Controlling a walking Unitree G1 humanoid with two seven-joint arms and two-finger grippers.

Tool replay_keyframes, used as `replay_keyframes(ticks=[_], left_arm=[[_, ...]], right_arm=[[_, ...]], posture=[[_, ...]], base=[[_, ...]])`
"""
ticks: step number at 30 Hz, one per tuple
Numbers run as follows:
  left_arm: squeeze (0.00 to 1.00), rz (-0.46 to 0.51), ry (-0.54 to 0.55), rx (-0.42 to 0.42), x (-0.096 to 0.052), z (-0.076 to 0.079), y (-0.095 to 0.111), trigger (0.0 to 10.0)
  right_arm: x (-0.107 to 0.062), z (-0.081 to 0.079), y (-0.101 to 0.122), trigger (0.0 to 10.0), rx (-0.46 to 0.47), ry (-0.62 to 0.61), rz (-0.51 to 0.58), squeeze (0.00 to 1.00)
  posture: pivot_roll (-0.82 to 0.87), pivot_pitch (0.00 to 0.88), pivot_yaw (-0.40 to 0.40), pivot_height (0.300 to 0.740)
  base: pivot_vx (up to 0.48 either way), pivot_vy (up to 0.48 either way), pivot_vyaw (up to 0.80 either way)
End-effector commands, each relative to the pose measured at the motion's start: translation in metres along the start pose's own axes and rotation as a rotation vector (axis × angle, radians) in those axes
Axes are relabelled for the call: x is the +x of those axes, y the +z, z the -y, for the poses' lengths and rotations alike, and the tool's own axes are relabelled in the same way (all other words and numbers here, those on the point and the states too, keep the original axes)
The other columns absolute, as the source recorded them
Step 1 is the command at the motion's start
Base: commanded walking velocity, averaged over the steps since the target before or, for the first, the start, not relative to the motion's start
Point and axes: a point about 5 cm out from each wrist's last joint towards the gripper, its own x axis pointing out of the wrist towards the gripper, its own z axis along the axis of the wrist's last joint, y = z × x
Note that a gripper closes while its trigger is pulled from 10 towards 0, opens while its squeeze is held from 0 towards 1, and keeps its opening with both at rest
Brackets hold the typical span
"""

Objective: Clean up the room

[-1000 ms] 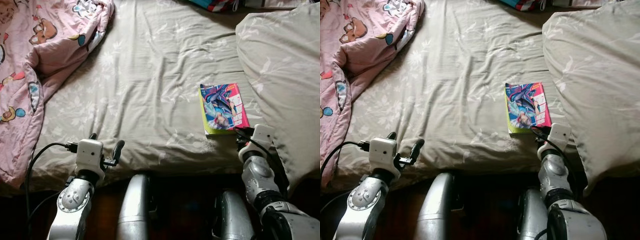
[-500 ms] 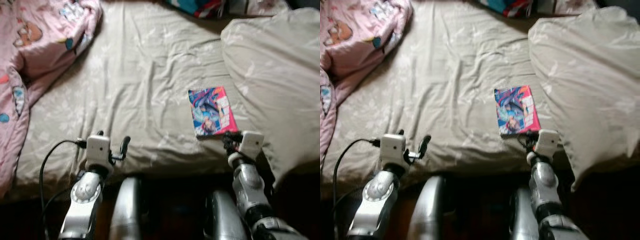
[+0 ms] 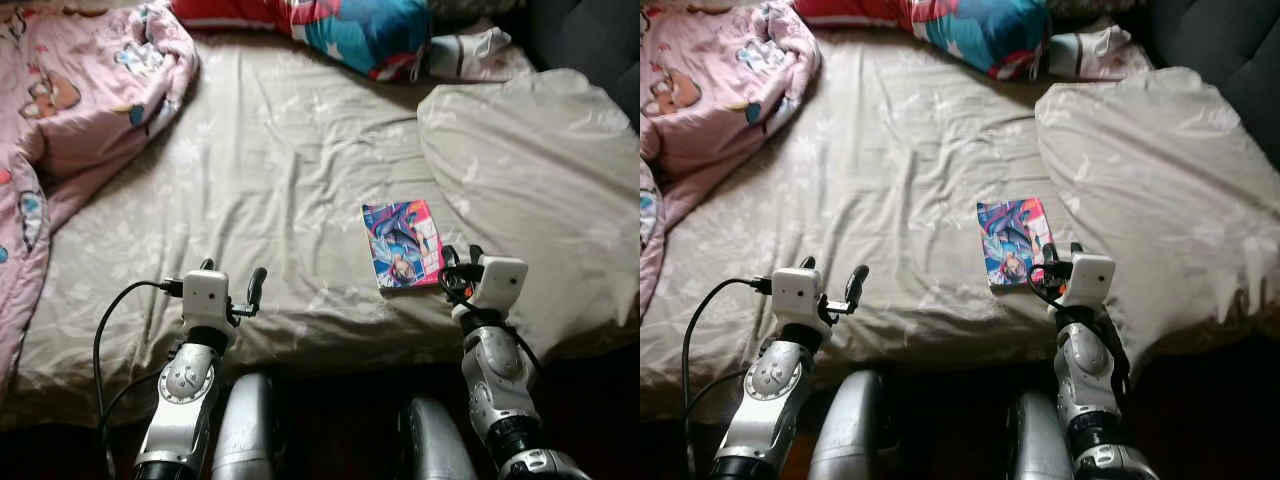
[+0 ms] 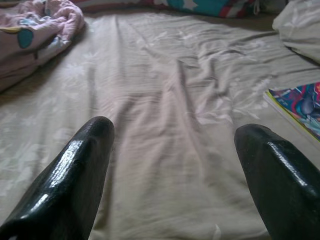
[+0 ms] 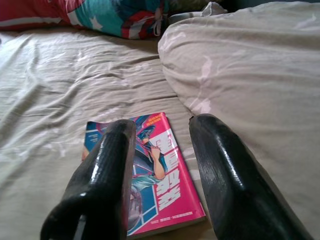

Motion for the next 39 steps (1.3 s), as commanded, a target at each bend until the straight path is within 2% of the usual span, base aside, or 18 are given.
replay_keyframes(ticks=[1, 3, 5, 6, 11, 17, 18, 19, 21, 23, 24, 27, 29, 32, 39], left_arm=[[0.00, -0.059, 0.039, -0.011, -0.007, -0.007, -0.015, 10.0], [0.00, -0.112, 0.049, -0.030, -0.010, -0.009, -0.028, 10.0], [0.00, -0.122, 0.049, -0.033, -0.011, -0.009, -0.030, 10.0], [0.00, -0.176, 0.041, -0.018, -0.015, -0.010, -0.042, 10.0], [0.00, -0.262, 0.055, -0.022, -0.025, -0.015, -0.063, 10.0], [0.00, -0.414, 0.064, -0.050, -0.037, -0.020, -0.091, 10.0], [0.00, -0.469, 0.070, -0.061, -0.042, -0.021, -0.099, 10.0], [0.00, -0.497, 0.075, -0.069, -0.044, -0.022, -0.104, 10.0], [0.00, -0.543, 0.071, -0.061, -0.048, -0.023, -0.111, 10.0], [0.00, -0.555, 0.067, -0.056, -0.049, -0.023, -0.112, 10.0], [0.00, -0.633, 0.081, -0.070, -0.056, -0.026, -0.121, 10.0], [0.00, -0.727, 0.090, -0.069, -0.066, -0.028, -0.131, 10.0], [0.00, -0.756, 0.093, -0.070, -0.070, -0.028, -0.134, 10.0], [0.00, -0.823, 0.106, -0.086, -0.080, -0.027, -0.142, 10.0], [0.00, -0.887, 0.143, -0.095, -0.092, -0.027, -0.149, 10.0]], right_arm=[[-0.008, 0.003, -0.016, 10.0, -0.003, -0.004, -0.078, 0.00], [-0.014, 0.005, -0.027, 10.0, -0.002, -0.017, -0.128, 0.00], [-0.015, 0.006, -0.028, 10.0, 0.001, -0.019, -0.135, 0.00], [-0.022, 0.007, -0.038, 10.0, -0.003, -0.025, -0.181, 0.00], [-0.035, 0.009, -0.054, 10.0, -0.019, -0.008, -0.253, 0.00], [-0.051, 0.019, -0.078, 10.0, -0.036, -0.049, -0.421, 0.00], [-0.060, 0.020, -0.089, 10.0, -0.035, -0.059, -0.501, 0.00], [-0.064, 0.020, -0.093, 10.0, -0.035, -0.064, -0.534, 0.00], [-0.074, 0.022, -0.102, 10.0, -0.020, -0.077, -0.592, 0.00], [-0.076, 0.022, -0.104, 10.0, -0.011, -0.081, -0.610, 0.00], [-0.090, 0.021, -0.116, 10.0, -0.008, -0.083, -0.692, 0.00], [-0.107, 0.019, -0.127, 10.0, -0.011, -0.086, -0.770, 0.00], [-0.112, 0.018, -0.131, 10.0, -0.010, -0.085, -0.794, 0.00], [-0.127, 0.023, -0.139, 10.0, -0.059, -0.102, -0.857, 0.00], [-0.139, 0.025, -0.144, 10.0, -0.078, -0.103, -0.893, 0.00]], posture=[[-0.01, 0.145, 0.018, 0.677], [-0.01, 0.141, 0.018, 0.692], [-0.01, 0.141, 0.018, 0.702], [-0.01, 0.133, 0.019, 0.712], [-0.02, 0.122, 0.019, 0.737], [-0.02, 0.116, 0.019, 0.740], [-0.02, 0.118, 0.026, 0.740], [-0.02, 0.118, 0.027, 0.740], [-0.02, 0.119, 0.030, 0.740], [-0.02, 0.120, 0.033, 0.740], [-0.02, 0.124, 0.040, 0.740], [-0.02, 0.133, 0.046, 0.740], [-0.02, 0.131, 0.049, 0.740], [-0.01, 0.142, 0.056, 0.740], [-0.02, 0.156, 0.061, 0.740]], base=[[0.000, 0.000, 0.00], [0.000, 0.000, 0.00], [0.000, 0.000, 0.00], [0.000, 0.000, 0.00], [0.000, 0.000, 0.00], [0.000, 0.000, 0.00], [0.000, 0.000, 0.00], [0.000, 0.000, 0.00], [0.000, 0.000, 0.00], [0.000, 0.000, 0.00], [0.000, 0.000, 0.00], [0.000, 0.000, 0.00], [0.000, 0.000, 0.00], [0.000, 0.000, 0.00], [0.000, 0.000, 0.00]])
